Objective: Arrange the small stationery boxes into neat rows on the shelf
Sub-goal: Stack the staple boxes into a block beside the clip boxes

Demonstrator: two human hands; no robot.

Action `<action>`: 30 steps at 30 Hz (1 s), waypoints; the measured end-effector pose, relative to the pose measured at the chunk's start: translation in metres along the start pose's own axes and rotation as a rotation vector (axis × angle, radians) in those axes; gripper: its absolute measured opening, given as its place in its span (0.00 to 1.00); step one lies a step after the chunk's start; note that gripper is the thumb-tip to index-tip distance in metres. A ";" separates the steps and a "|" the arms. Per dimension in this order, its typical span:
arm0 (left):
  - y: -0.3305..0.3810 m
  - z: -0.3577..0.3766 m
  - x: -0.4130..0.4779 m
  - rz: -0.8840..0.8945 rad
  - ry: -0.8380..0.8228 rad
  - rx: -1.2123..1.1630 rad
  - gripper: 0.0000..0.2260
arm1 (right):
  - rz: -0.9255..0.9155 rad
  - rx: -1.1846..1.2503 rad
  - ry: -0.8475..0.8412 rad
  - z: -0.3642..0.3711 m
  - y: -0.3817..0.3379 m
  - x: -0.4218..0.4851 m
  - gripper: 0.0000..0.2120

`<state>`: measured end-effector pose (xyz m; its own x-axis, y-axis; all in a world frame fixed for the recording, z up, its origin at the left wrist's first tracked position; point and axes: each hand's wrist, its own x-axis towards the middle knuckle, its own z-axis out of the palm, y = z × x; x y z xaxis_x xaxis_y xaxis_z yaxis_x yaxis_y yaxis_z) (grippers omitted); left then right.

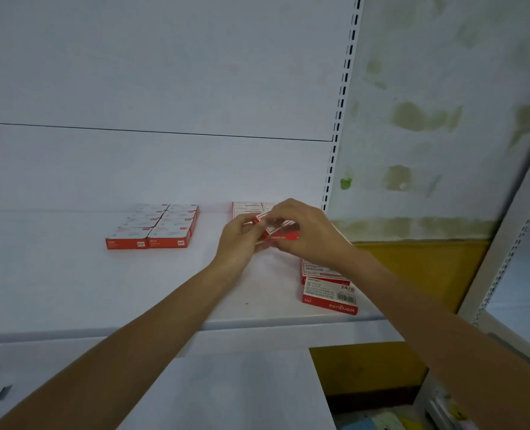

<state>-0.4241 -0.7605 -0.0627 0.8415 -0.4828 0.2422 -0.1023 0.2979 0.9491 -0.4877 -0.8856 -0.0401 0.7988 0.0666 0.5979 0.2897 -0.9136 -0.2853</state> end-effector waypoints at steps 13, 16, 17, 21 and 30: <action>0.005 -0.023 0.004 0.026 0.053 0.356 0.06 | 0.120 -0.018 0.033 0.003 0.007 -0.007 0.24; 0.015 -0.031 0.002 -0.075 -0.010 0.226 0.05 | 0.170 0.096 0.052 0.003 0.004 -0.005 0.24; 0.019 -0.034 0.001 -0.108 -0.048 0.210 0.05 | 0.209 0.169 0.055 0.002 0.001 -0.004 0.26; 0.025 -0.041 -0.008 -0.162 -0.161 0.237 0.17 | 0.400 0.313 0.008 0.004 -0.007 0.006 0.26; 0.011 -0.032 -0.011 -0.051 0.142 0.086 0.20 | 0.487 0.451 -0.220 0.014 -0.032 0.008 0.18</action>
<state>-0.4174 -0.7254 -0.0616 0.9125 -0.3728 0.1684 -0.0975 0.2017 0.9746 -0.4836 -0.8499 -0.0363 0.9678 -0.1847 0.1712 0.0245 -0.6077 -0.7938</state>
